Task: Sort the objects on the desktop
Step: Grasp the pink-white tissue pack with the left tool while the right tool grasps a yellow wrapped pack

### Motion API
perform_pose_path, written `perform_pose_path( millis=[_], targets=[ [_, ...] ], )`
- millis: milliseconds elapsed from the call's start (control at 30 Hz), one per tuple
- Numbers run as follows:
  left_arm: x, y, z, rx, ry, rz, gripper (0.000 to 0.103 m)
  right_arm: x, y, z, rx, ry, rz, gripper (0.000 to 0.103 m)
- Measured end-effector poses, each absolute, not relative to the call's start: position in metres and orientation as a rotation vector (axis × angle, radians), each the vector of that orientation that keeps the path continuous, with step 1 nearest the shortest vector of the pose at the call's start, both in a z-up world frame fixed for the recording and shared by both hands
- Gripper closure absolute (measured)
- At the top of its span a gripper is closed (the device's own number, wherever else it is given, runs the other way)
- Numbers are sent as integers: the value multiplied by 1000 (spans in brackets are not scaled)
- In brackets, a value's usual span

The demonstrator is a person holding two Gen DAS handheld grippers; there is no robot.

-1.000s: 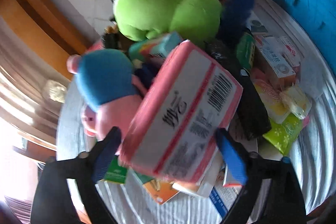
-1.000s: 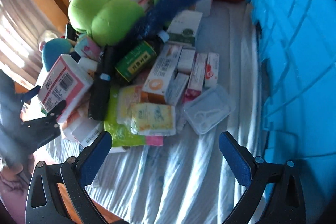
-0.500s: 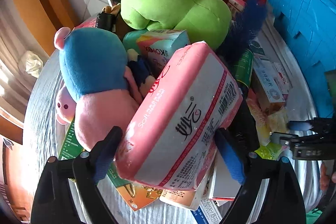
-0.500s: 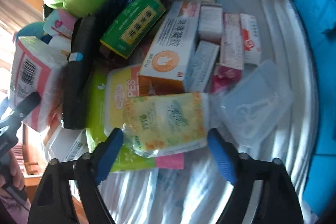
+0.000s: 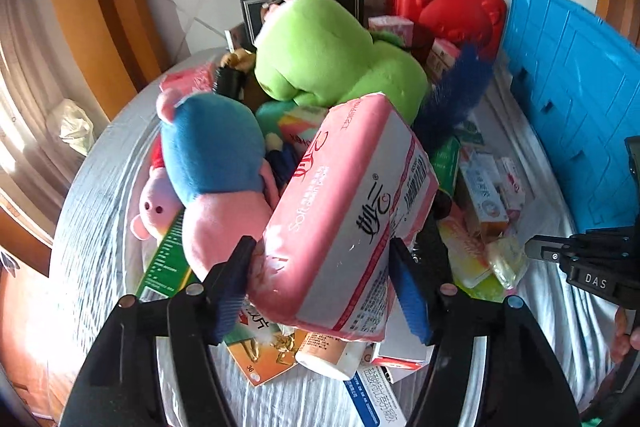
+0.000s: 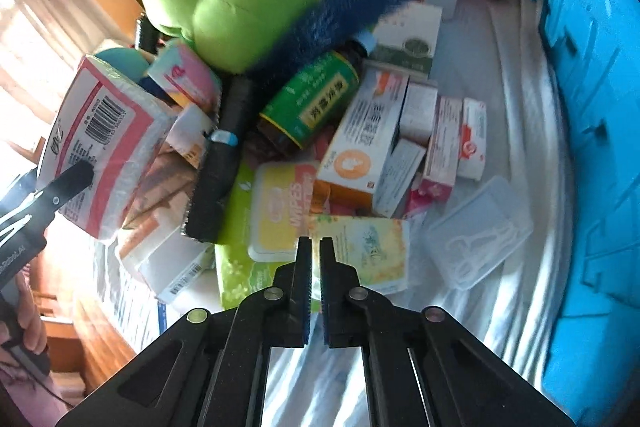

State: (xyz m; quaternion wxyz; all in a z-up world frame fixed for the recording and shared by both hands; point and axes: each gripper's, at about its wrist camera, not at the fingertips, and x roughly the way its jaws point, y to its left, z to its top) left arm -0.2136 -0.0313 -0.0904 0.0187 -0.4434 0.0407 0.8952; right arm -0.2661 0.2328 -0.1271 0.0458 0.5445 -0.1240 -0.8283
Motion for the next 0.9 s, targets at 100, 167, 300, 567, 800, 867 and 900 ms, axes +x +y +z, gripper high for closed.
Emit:
perform_pose_path(
  millis=[100,167,300,567,800,867,900],
  targets=[
    [-213,-31,-87,-1377,87,2780,38,-271,240,-129,1684,-423,-2510,96],
    [-212,-31,-87,-1388,56,2779,38,-273,243,-139,1736,-437,-2493,72],
    [-206,-36,-91,-1417,27,2796,38,-280,237,-168,1794,-472,-2442,32],
    [-197,-40,-98,-1440,8,2794,38,-295,223,-192,1861,-394,-2443,80],
    [-187,-38,-81,-1362,-9,2826,38,-266,223,-125,1646,-322,-2547,95],
    [-183,-35,-74,-1330,-28,2838,38,-257,225,-107,1591,-301,-2587,95],
    [-180,-34,-70,-1313,-36,2843,38,-253,225,-98,1565,-295,-2605,95]
  ],
)
